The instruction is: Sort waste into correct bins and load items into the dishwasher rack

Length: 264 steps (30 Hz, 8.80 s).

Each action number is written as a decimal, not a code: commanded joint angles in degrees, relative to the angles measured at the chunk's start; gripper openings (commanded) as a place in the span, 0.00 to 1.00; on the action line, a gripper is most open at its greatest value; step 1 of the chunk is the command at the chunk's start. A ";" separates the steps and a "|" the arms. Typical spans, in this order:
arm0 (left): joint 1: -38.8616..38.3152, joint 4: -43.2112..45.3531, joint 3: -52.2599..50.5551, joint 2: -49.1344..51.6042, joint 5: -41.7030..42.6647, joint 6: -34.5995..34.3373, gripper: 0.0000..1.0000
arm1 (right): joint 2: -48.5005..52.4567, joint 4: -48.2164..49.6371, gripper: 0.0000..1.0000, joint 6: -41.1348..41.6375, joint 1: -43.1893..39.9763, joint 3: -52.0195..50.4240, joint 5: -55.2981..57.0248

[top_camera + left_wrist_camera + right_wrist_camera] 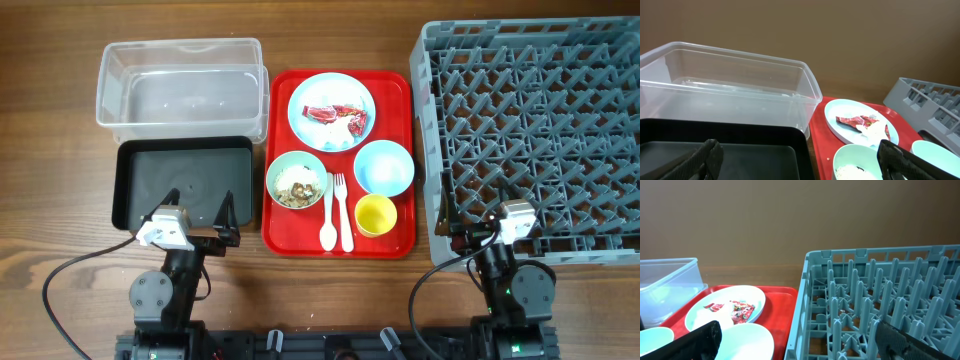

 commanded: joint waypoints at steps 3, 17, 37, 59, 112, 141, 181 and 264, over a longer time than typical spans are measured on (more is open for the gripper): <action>0.52 -0.04 -0.37 -0.61 0.90 0.94 1.00 | -0.46 0.15 1.00 -0.35 -0.24 -0.07 0.94; 0.52 -0.04 -0.37 -0.61 0.90 0.94 1.00 | -0.46 0.13 1.00 -0.33 -0.24 -0.07 0.94; 0.52 -0.02 -0.37 -0.61 0.90 0.94 1.00 | -0.46 0.15 1.00 -0.26 -0.24 -0.07 0.94; 0.55 -11.06 10.64 9.92 0.96 -5.35 1.00 | 11.23 -12.07 1.00 8.68 -0.24 15.67 0.68; -26.18 -9.11 74.18 108.80 5.33 0.07 0.82 | 55.28 -48.92 1.00 5.77 -0.24 52.89 -0.79; -21.90 -12.76 74.23 95.82 -10.99 -0.17 0.06 | 55.28 -48.92 1.00 5.64 -0.24 52.89 -0.79; -27.32 9.44 74.23 119.10 -2.51 -4.48 0.84 | 55.39 -48.94 1.00 5.77 -0.24 52.89 -0.81; -27.17 12.50 74.23 116.91 -6.01 -4.50 0.04 | 55.39 -49.35 1.00 5.73 -0.24 52.89 -1.22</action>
